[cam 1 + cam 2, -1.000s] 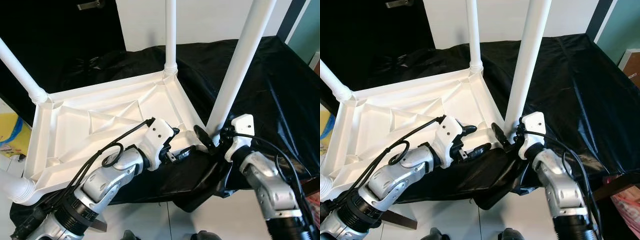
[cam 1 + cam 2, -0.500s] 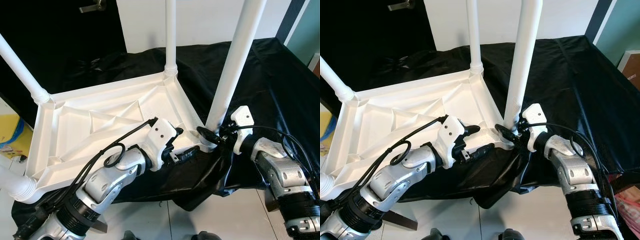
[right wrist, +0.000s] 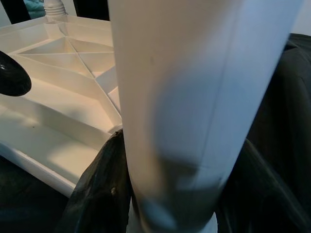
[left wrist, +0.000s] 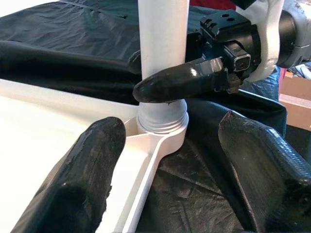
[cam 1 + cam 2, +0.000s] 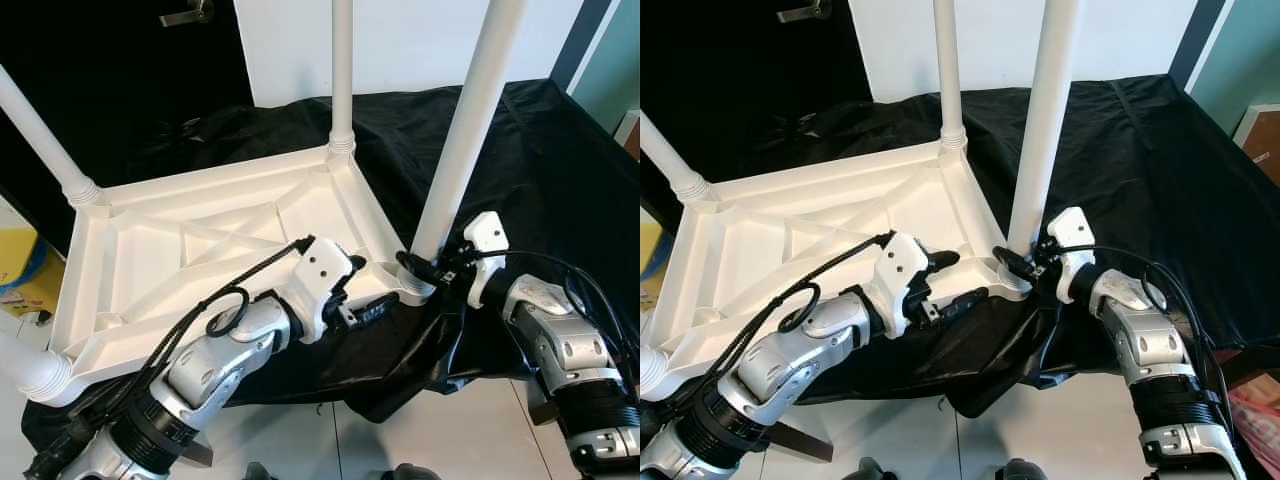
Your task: Building children table
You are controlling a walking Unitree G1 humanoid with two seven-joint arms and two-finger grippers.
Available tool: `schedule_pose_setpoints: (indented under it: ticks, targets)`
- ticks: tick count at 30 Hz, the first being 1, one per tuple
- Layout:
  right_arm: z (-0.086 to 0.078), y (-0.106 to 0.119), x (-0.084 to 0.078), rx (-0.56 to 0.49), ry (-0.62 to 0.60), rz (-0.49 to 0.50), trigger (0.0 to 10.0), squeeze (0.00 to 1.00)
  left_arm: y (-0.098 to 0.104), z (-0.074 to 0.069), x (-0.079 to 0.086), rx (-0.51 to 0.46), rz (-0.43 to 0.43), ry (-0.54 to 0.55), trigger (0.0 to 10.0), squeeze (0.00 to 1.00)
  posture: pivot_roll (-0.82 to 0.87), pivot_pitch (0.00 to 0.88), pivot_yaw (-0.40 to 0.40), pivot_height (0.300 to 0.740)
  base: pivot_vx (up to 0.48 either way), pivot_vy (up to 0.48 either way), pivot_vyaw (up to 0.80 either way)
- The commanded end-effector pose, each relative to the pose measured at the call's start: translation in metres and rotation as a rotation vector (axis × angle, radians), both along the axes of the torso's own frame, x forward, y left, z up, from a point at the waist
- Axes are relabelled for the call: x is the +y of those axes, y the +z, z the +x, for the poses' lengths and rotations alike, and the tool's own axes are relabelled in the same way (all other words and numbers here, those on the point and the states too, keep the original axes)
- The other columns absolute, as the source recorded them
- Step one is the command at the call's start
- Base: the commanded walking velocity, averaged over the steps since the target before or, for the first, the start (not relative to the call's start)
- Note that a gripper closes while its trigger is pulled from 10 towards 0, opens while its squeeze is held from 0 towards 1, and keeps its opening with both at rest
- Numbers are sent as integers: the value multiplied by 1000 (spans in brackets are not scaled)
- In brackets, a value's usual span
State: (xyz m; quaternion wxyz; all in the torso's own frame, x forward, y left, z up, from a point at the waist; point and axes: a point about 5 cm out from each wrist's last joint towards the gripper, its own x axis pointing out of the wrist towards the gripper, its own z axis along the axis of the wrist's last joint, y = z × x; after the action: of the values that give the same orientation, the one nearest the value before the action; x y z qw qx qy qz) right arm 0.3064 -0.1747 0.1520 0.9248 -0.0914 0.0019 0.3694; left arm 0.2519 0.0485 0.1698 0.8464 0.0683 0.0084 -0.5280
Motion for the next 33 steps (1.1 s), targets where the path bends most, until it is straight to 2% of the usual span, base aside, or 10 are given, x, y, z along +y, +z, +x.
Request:
schedule_pose_setpoints:
  ticks: [1, 4, 9, 11, 18, 23, 26, 27, 28, 33]
  targets:
    - [-5, -15, 7, 67, -4, 15, 10000, 0, -2, -9, -1, 26, 15, -163, 10000, 0, -104, 73, 28, 740, 0, 0, 0]
    - [-3, -18, 16, 43, -194, 69, 10000, 0, -2, -9, -2, 29, 13, -168, 10000, 0, -111, 77, 30, 740, 0, 0, 0]
    - [-8, -19, 24, 27, -241, 91, 10000, 0, -3, -10, -2, 30, 13, -170, 10000, 0, -116, 81, 34, 740, 0, 0, 0]
    - [-12, -22, 31, 26, -311, 118, 10000, 0, -3, -10, -3, 33, 11, -176, 10000, 0, -119, 83, 37, 740, 0, 0, 0]
    - [-17, -25, 37, 30, -469, 139, 10000, 0, -4, -12, -4, 39, 16, -193, 10000, 0, -129, 86, 43, 740, 0, 0, 0]
    - [-18, -26, 39, 27, -515, 138, 10000, 0, -4, -12, -4, 39, 17, -195, 10000, 0, -130, 85, 44, 740, 0, 0, 0]
    - [-21, -27, 38, 12, -648, 142, 10000, 0, -4, -11, -5, 39, 17, -196, 10000, 0, -129, 86, 38, 740, 0, 0, 0]
    - [-21, -27, 38, 12, -648, 142, 10000, 0, -4, -11, -5, 39, 17, -196, 10000, 0, -129, 86, 38, 740, 0, 0, 0]
    - [-22, -28, 38, 12, -737, 146, 10000, 0, -4, -12, -5, 39, 18, -196, 10000, 0, -128, 84, 36, 740, 0, 0, 0]
    - [-25, -30, 44, 33, -816, 171, 10000, 0, -5, -12, -6, 40, 16, -196, 10000, 0, -120, 80, 33, 740, 0, 0, 0]
